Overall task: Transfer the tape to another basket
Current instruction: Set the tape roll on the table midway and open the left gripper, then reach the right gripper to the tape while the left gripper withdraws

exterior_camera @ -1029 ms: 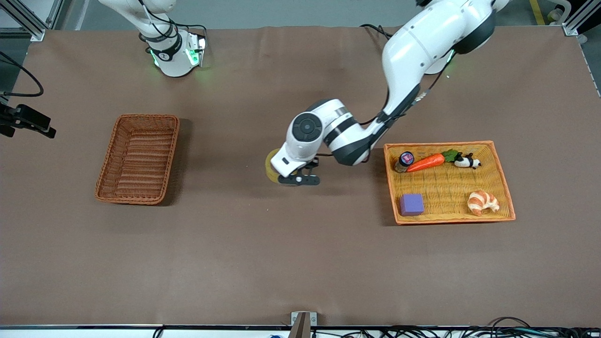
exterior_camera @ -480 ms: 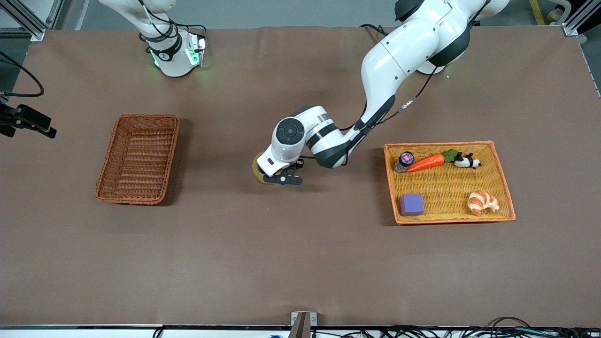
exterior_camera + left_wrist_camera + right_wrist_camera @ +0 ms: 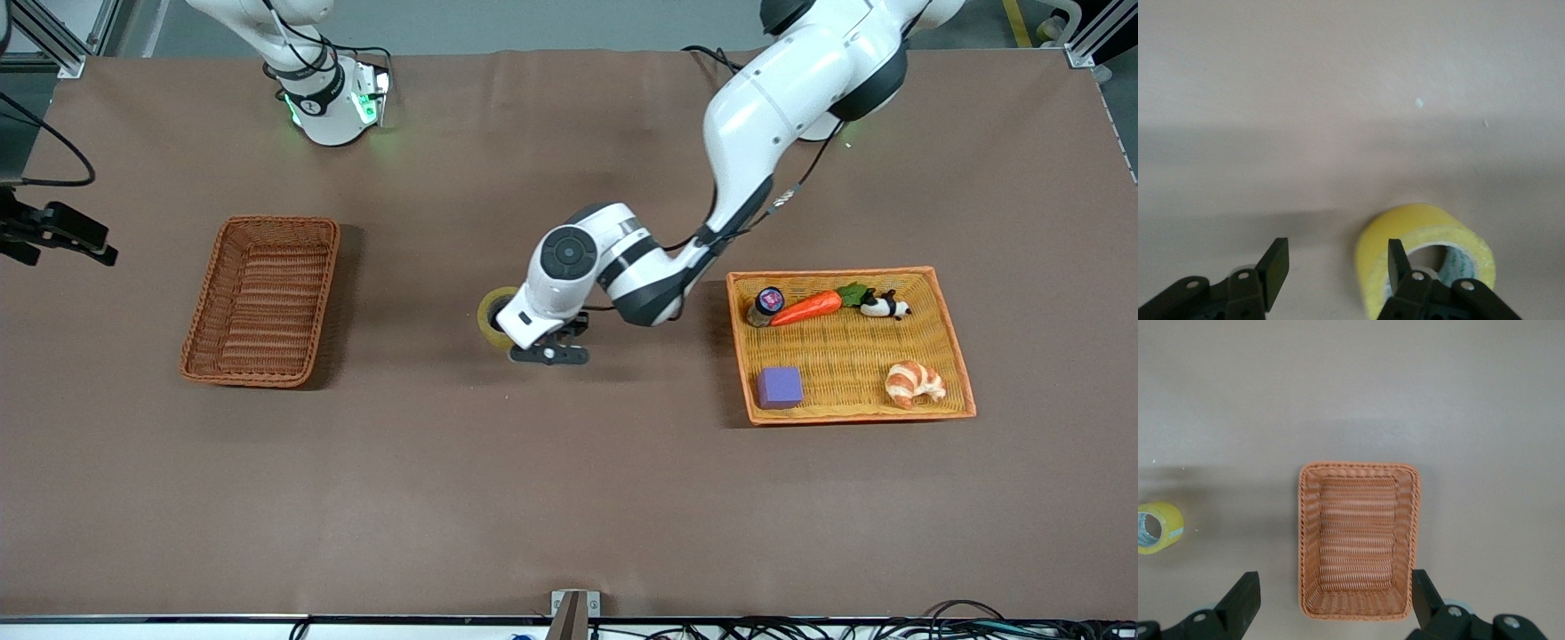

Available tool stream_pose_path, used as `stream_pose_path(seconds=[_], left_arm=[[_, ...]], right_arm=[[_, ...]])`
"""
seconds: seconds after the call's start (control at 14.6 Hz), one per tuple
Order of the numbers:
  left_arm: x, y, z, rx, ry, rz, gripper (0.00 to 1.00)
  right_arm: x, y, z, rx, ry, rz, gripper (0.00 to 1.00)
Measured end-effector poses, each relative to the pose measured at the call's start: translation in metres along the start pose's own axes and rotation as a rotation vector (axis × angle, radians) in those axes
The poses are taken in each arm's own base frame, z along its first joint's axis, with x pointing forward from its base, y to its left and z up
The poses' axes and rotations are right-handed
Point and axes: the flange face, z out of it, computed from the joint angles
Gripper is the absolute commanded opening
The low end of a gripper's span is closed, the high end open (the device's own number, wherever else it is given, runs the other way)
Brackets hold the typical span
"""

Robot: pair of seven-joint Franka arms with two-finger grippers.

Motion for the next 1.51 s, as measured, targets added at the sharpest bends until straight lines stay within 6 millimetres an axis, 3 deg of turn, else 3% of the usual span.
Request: stream_pose_path(seconds=[0.14,0.34,0.62,0.82,1.03,1.23,1.37,1.51], left_arm=[[0.009,-0.023,-0.057,0.077,-0.01,-0.012,0.78],[0.013,-0.062,-0.132,0.162,0.059,-0.014,0.96],[0.032,-0.14,-0.19,0.199,0.088,0.024,1.0],[0.049,-0.2,-0.225,0.141,0.066,0.025,1.0],[0.066,-0.279,-0.274,0.126,0.103,0.034,1.0],[0.068,-0.351,-0.336,0.125,0.169,0.057,1.0],[0.057,-0.376,-0.373,0.138,0.202,0.091,1.0],[0.039,-0.384,-0.395,0.154,0.183,0.101,1.0]], right_arm=[[0.011,-0.034,0.015,0.007,-0.001,-0.057,1.0],[0.03,-0.106,0.054,0.021,-0.015,-0.126,1.0],[0.048,-0.203,0.128,0.083,-0.031,-0.151,1.0],[0.053,-0.252,0.186,0.104,-0.063,-0.188,1.0],[0.043,-0.3,0.24,0.103,-0.103,-0.244,1.0],[0.018,-0.357,0.293,0.103,-0.098,-0.25,1.0],[-0.007,-0.386,0.327,0.1,-0.097,-0.264,1.0],[-0.032,-0.401,0.356,0.091,-0.104,-0.265,1.0]])
